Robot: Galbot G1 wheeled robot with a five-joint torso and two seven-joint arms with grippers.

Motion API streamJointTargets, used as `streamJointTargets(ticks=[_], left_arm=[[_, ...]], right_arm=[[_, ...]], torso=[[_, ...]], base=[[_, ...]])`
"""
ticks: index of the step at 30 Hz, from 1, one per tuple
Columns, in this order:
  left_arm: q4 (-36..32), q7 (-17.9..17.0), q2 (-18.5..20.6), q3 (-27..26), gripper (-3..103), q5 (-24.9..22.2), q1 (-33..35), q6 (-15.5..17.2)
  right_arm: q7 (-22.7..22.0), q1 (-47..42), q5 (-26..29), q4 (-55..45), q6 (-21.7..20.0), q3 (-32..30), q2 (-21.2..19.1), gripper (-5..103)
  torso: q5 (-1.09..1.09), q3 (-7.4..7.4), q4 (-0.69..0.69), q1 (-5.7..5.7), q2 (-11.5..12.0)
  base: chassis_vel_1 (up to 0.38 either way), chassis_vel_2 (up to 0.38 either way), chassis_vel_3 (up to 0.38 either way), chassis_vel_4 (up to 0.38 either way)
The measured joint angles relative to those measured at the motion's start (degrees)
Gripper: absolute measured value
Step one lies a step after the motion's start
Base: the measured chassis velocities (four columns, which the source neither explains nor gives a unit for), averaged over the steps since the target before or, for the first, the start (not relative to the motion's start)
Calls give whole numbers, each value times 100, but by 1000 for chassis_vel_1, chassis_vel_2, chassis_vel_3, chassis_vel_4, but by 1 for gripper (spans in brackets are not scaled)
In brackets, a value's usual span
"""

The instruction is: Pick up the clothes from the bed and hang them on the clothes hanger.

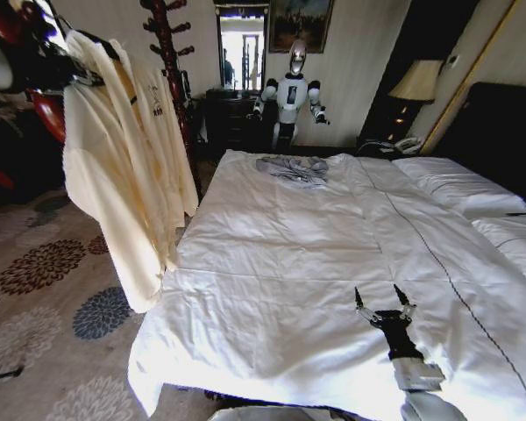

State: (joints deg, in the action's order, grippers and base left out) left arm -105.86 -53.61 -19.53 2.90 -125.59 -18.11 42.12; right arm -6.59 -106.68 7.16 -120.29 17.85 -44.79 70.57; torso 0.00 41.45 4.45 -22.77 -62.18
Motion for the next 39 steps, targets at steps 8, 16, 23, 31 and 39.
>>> streamJointTargets(ticks=[8,16,23,31,39], left_arm=[[66,27,89,-219,18,-20,326,0],[144,36,51,-244,18,-13,397,0],[108,37,47,-278,18,37,580,0],[79,80,-37,-363,15,-57,616,1],[-51,91,143,-658,47,55,935,2]], right_arm=[[0,0,0,0,0,0,0,100],[0,0,0,0,0,0,0,100],[0,0,0,0,0,0,0,100],[0,0,0,0,0,0,0,100],[0,0,0,0,0,0,0,100]], torso=[[0,0,2,0,0],[0,0,1,0,0],[0,0,2,0,0],[1,1,2,0,0],[0,0,0,0,0]], base=[[0,0,0,0],[0,0,0,0],[0,0,0,0],[0,0,0,0],[0,0,0,0]])
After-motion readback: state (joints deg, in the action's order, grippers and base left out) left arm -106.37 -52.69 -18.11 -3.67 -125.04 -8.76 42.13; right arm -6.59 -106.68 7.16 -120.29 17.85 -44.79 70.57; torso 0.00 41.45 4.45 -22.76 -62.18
